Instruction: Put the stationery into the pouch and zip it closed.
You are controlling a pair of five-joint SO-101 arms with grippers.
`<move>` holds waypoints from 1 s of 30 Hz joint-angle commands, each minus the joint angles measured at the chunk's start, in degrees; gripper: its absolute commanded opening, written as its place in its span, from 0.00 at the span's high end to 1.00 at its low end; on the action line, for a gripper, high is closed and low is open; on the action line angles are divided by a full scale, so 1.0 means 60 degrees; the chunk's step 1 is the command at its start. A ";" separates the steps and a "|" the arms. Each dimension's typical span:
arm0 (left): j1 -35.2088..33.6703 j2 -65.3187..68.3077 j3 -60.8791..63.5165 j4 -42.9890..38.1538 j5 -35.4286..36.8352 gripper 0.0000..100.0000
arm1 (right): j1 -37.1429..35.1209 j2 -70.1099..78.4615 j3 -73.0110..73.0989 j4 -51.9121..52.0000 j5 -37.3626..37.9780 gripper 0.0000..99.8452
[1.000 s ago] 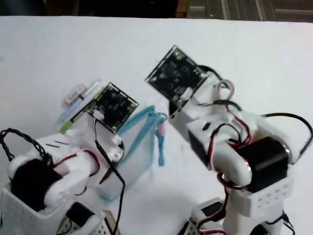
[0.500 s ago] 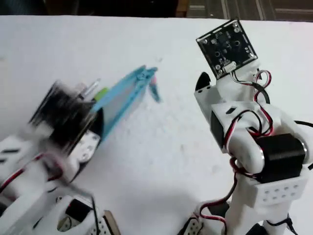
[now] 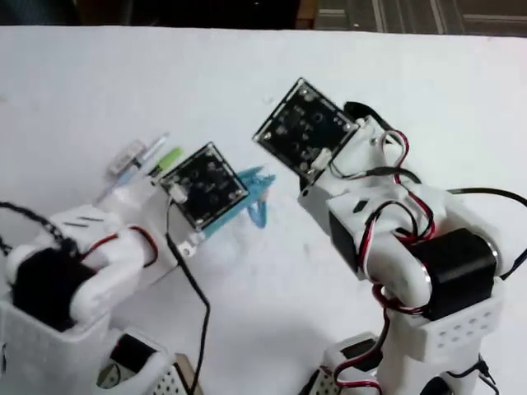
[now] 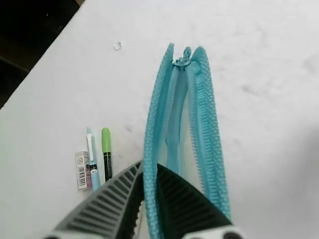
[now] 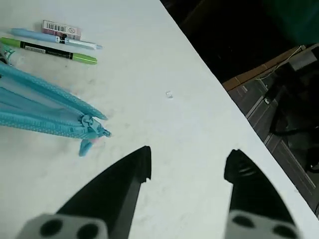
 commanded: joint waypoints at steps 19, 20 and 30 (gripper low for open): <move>-0.1575 -0.0125 0.0044 0.0527 0.2125 0.68 | 0.1414 -0.0198 0.0337 0.0139 -0.0293 0.75; -0.1795 -0.0125 0.0073 0.0542 0.2154 0.69 | 0.1414 -0.0198 0.0352 0.0139 -0.0293 0.75; -0.3377 -0.0125 0.0088 0.0484 0.2168 0.78 | 0.1414 -0.0198 0.0352 0.0139 -0.0308 0.75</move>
